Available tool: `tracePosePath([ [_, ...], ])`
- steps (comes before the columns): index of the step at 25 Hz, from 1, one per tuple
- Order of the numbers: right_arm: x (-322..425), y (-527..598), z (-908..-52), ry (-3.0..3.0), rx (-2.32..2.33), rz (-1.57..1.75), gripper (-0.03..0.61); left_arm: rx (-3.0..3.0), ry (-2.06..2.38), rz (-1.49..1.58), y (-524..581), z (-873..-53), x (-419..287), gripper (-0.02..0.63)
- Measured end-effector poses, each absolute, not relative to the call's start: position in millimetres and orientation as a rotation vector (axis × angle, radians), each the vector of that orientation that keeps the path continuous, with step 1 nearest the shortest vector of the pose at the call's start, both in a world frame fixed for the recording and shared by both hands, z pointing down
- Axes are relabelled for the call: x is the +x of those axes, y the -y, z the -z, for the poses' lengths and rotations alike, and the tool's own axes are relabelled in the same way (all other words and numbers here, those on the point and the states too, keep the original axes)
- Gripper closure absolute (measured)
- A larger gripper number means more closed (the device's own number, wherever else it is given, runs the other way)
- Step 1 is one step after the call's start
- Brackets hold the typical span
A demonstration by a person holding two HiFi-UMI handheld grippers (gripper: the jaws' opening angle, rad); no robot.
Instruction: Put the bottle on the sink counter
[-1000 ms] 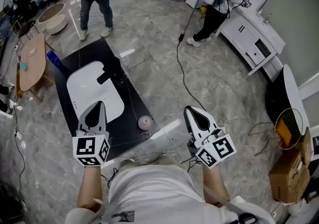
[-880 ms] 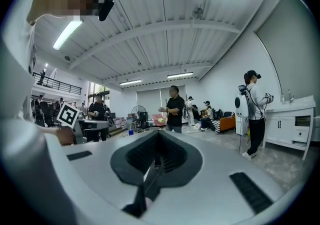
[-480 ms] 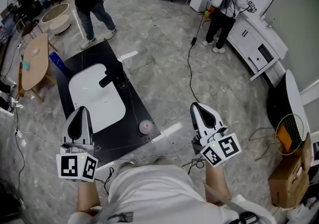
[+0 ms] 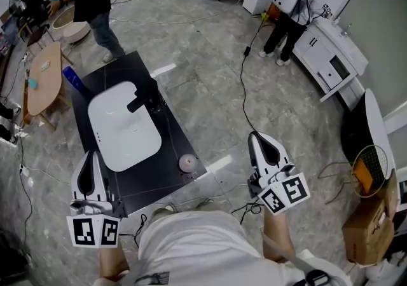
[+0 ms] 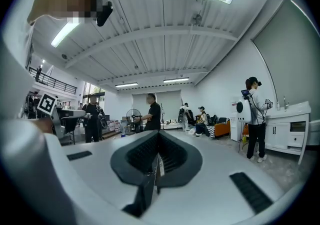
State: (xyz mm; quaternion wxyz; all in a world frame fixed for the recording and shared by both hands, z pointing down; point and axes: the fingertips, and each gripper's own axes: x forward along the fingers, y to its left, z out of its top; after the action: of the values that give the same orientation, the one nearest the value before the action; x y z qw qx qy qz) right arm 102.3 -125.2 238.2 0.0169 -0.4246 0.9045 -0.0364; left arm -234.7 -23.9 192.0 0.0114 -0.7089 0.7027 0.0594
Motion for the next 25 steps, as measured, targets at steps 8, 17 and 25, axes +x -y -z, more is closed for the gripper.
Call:
tracePosePath([
  [8,92,115,-236,-2.815,-1.344,0.103,0.569,-2.225,-2.196,-0.203,20,-197,-244,0.600],
  [17,76,102,-241,-2.825,-1.347,0.111,0.569,-2.269,-2.173,-0.202,17,-205,-249,0.600],
  [25,70,93,-244,-2.822,-1.373,0.121,0.569,-2.315,-2.150,-0.205,20,-209,-252,0.600],
])
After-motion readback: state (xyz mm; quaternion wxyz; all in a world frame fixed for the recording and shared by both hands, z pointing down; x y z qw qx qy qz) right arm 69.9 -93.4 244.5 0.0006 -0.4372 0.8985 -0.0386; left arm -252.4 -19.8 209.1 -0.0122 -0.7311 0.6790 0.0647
